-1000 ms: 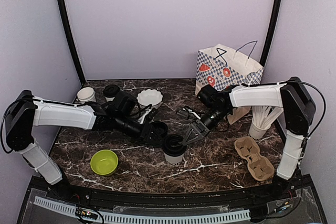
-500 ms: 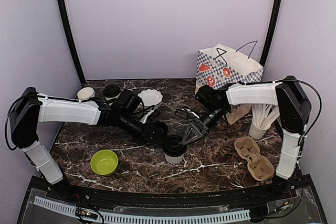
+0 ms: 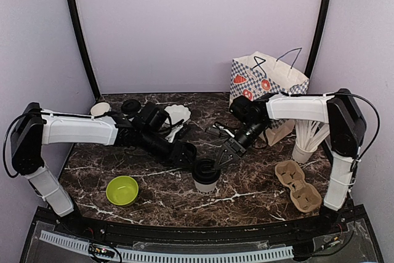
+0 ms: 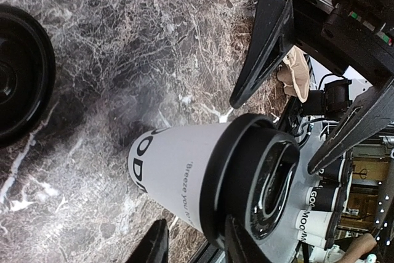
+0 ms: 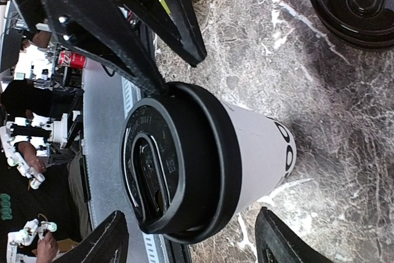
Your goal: Pack the takeout coffee
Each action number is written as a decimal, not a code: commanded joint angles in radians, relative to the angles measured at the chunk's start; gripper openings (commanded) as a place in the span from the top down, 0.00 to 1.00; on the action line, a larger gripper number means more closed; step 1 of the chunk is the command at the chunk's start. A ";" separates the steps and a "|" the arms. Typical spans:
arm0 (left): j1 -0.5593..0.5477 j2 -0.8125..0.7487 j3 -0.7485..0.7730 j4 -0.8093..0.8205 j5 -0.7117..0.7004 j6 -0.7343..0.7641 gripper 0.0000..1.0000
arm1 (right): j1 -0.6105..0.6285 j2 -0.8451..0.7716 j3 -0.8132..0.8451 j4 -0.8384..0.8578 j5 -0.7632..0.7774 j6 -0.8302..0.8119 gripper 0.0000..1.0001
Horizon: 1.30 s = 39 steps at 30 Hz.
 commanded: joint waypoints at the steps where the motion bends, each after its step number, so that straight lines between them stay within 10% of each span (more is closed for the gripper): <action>1: -0.006 -0.073 0.048 -0.047 -0.053 0.045 0.65 | -0.011 -0.051 0.025 -0.024 0.051 -0.040 0.29; 11: -0.076 -0.235 -0.146 0.029 -0.080 0.213 0.63 | -0.011 -0.020 0.077 -0.052 0.053 -0.124 0.26; 21: -0.125 -0.186 -0.231 0.255 0.065 0.229 0.94 | 0.023 -0.018 0.067 -0.035 0.090 -0.109 0.26; 39: -0.122 -0.103 -0.168 0.261 -0.104 0.250 0.94 | 0.114 -0.149 -0.027 -0.057 0.227 -0.156 0.23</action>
